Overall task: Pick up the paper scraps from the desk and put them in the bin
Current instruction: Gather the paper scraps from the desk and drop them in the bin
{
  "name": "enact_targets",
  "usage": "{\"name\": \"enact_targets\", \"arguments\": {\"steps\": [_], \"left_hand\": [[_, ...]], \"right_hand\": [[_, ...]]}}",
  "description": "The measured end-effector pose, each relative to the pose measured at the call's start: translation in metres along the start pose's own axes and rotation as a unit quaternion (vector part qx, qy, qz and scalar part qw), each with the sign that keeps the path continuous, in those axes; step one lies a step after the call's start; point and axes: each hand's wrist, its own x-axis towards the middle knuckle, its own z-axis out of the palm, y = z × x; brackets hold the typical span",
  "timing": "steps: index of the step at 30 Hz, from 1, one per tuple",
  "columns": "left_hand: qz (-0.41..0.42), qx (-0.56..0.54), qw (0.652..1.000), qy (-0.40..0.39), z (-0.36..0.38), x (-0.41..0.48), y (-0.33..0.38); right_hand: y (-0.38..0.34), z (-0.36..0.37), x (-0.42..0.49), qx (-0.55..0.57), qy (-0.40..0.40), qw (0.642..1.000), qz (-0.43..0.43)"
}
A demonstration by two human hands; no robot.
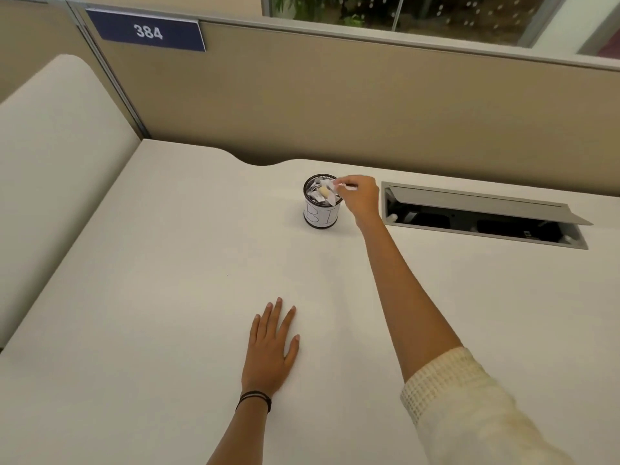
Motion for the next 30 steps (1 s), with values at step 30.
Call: {"name": "enact_targets", "arguments": {"steps": [30], "left_hand": [[-0.002, 0.004, 1.000, -0.004, -0.001, 0.001, 0.001]], "right_hand": [[0.013, 0.044, -0.003, -0.491, -0.241, 0.833, -0.087]]}}
